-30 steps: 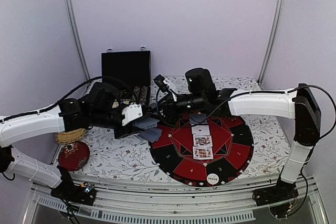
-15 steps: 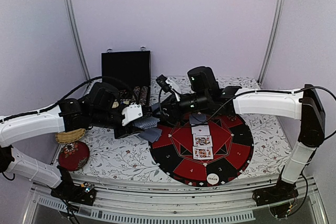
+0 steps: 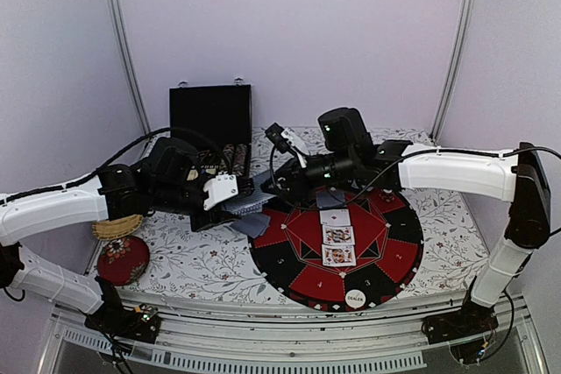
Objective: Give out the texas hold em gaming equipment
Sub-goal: Pick up the poker card from the face-down deck piles.
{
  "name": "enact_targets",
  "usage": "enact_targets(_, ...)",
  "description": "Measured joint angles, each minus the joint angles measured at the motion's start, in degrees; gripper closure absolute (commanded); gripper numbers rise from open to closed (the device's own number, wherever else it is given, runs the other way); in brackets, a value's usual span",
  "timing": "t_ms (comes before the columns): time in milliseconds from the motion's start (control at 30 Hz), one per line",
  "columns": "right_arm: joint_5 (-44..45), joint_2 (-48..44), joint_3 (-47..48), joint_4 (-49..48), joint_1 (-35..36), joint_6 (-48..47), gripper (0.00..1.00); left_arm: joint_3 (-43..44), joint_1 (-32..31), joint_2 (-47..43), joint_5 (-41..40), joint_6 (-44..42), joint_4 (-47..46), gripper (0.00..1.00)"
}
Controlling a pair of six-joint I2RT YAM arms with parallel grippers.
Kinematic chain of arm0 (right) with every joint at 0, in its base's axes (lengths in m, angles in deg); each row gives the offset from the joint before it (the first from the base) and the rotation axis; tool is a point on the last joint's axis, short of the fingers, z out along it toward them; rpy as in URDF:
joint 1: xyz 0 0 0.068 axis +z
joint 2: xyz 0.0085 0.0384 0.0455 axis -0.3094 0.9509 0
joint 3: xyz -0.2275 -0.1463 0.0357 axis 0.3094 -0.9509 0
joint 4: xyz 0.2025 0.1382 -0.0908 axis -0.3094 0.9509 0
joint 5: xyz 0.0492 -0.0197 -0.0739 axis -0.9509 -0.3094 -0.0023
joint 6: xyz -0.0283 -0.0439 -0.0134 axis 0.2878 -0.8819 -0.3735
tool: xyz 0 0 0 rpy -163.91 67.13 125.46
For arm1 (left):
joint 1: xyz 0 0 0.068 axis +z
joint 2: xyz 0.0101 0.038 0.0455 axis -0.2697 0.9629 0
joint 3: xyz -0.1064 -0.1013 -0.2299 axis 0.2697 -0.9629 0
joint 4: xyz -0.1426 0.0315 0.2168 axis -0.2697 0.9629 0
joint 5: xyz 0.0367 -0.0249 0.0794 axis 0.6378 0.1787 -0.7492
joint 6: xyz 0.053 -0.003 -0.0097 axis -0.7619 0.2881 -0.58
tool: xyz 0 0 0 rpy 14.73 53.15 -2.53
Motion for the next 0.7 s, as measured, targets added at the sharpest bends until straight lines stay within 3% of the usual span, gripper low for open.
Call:
enact_targets(133, 0.15, -1.49, -0.61, 1.29, 0.02, -0.17, 0.97, 0.00, 0.00, 0.00, -0.02, 0.00, 0.00, 0.56)
enact_targets(700, -0.96, -10.29, -1.51, 4.46, -2.25, 0.24, 0.98, 0.00, 0.00, 0.00, 0.02, 0.00, 0.00, 0.56)
